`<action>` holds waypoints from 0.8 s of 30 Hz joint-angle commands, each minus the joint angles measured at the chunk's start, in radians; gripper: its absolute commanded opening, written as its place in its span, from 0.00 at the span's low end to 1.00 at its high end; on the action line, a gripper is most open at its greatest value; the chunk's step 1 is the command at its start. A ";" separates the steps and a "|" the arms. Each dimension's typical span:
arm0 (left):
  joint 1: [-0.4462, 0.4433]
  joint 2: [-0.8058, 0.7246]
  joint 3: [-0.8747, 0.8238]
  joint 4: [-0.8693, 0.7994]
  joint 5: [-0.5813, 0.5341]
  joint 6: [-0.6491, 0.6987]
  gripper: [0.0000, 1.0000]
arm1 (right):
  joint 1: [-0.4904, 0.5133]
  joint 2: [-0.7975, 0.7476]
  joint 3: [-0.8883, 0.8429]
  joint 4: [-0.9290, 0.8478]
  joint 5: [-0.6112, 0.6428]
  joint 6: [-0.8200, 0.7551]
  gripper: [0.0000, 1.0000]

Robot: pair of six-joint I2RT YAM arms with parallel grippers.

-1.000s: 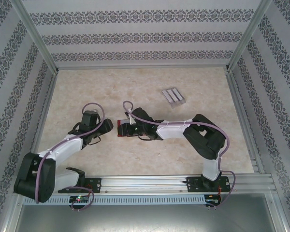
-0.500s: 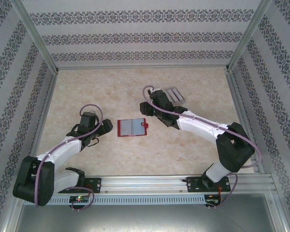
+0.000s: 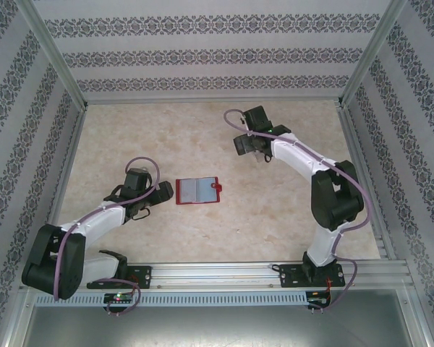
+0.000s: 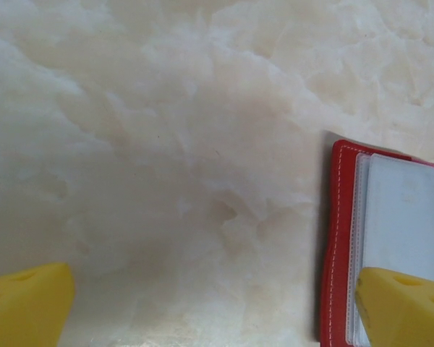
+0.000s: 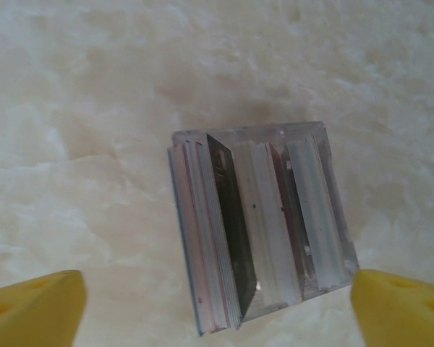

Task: Put the credit cards into the card holder
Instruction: Pick up the credit card from the storage box.

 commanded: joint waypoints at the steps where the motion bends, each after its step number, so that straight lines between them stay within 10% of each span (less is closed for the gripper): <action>1: -0.010 0.018 0.038 0.024 0.030 0.033 1.00 | -0.014 0.032 0.044 -0.093 -0.039 -0.058 0.98; 24: -0.018 0.070 0.049 0.034 0.031 0.035 1.00 | -0.010 0.083 0.113 -0.110 0.370 -0.077 0.98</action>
